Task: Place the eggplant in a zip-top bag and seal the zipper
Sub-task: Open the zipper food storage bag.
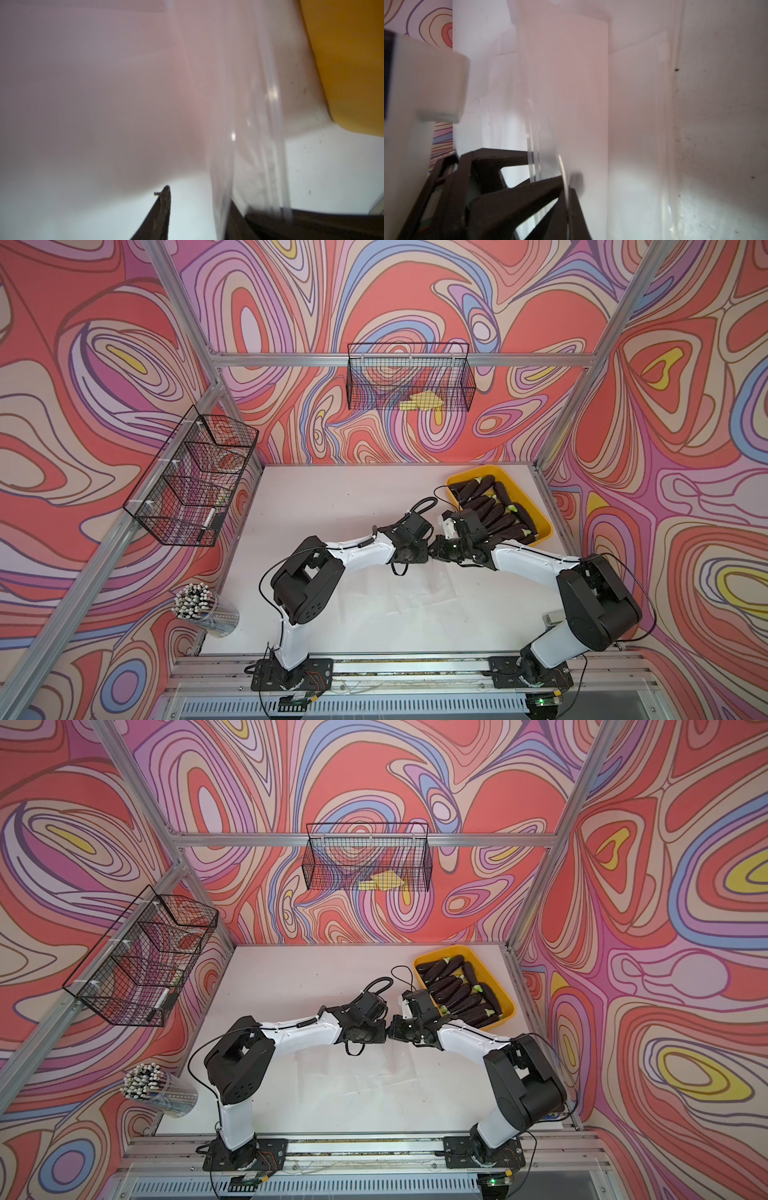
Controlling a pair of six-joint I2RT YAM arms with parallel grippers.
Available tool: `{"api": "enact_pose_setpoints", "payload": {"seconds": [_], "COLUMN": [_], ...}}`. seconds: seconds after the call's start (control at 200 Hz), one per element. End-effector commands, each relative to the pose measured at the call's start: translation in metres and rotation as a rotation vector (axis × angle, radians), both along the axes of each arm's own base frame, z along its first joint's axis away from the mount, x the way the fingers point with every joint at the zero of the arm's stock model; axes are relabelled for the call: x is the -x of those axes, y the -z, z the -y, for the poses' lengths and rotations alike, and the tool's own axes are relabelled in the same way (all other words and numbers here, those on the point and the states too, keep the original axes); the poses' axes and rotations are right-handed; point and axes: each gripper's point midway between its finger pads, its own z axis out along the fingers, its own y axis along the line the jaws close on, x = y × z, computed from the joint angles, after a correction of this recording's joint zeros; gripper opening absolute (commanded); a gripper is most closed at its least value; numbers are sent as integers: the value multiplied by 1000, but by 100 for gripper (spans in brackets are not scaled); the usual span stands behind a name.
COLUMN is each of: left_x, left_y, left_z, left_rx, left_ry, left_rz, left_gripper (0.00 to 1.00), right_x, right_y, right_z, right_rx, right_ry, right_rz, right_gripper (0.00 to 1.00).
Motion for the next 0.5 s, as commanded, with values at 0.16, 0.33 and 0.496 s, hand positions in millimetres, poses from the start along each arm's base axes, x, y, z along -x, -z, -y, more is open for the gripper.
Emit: {"api": "enact_pose_setpoints", "payload": {"seconds": [0.16,0.33,0.496], "left_x": [-3,0,7], "left_y": [-17,-54,-86], "left_z": [-2,-41,-77], "left_rx": [-32,-233,-415], "left_ry": [6,22,55], "left_rz": [44,97,108], "left_gripper": [0,0,0], "right_x": [-2,-7,-19], "right_y": [-5,2,-3], "right_z": [4,8,-2], "right_rx": [18,62,32], "right_ry": [31,43,38], "right_rz": [18,8,24], "right_gripper": [0,0,0]}}
